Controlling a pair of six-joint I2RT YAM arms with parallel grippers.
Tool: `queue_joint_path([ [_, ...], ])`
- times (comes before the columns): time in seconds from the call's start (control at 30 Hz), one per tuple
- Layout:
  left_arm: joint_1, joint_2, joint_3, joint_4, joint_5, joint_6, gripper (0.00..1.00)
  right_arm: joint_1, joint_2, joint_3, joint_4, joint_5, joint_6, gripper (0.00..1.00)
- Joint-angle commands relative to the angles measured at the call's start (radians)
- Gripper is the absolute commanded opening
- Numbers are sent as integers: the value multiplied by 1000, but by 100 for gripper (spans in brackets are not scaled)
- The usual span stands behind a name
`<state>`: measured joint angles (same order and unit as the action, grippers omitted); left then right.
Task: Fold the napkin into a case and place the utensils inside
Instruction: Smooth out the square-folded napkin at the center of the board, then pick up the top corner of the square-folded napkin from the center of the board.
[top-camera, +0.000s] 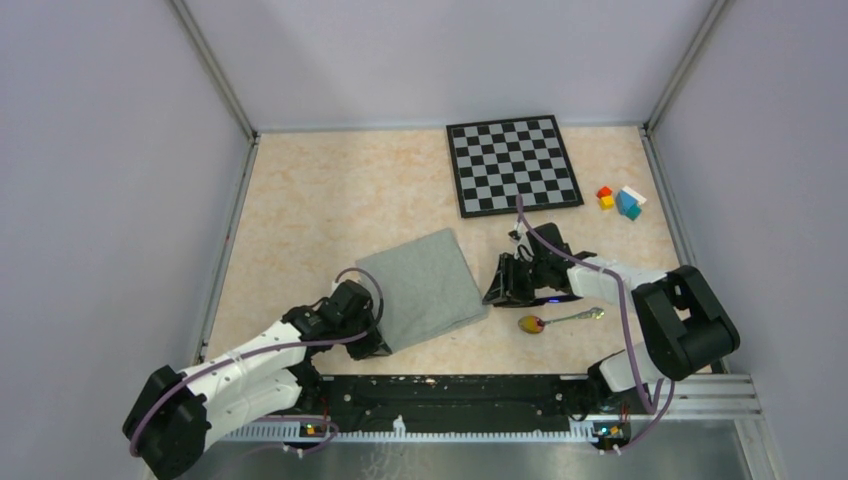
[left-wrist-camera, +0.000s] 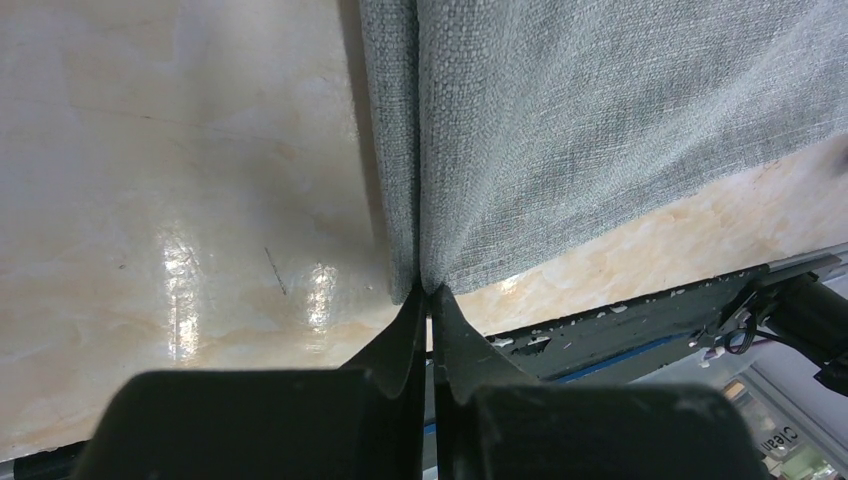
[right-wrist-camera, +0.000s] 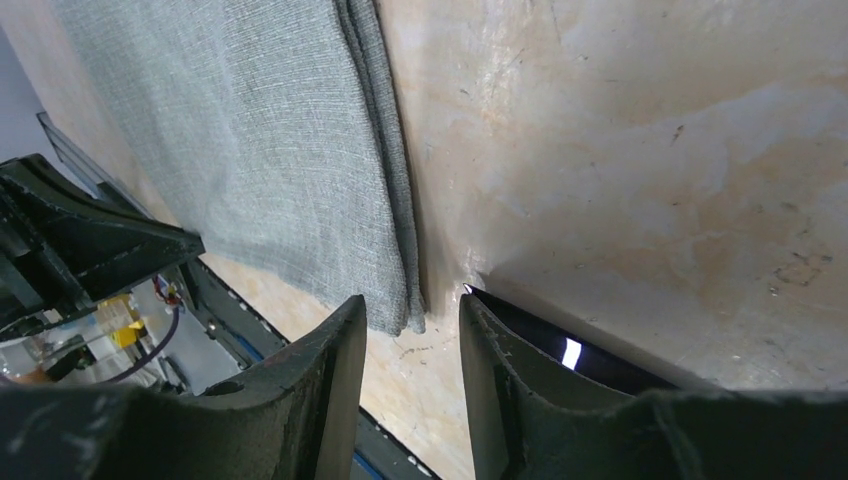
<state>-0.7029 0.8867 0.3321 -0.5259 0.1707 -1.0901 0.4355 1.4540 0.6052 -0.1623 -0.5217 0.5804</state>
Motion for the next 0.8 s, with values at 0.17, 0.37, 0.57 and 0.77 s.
queue_joint_path([
  [0.17,-4,-22,-34,-4,-19,-10,3,29,2,-24,100,-54,56,33],
  [0.37,-3,-26,-30,-7,-22,-10,2,51,22,-27,121,-58,68,31],
  [0.57,-4,-22,-26,-6,-24,-8,2,60,9,-27,119,-60,79,25],
  [0.77,-5,-19,-25,-6,-25,-5,1,64,-37,-22,84,-49,79,24],
])
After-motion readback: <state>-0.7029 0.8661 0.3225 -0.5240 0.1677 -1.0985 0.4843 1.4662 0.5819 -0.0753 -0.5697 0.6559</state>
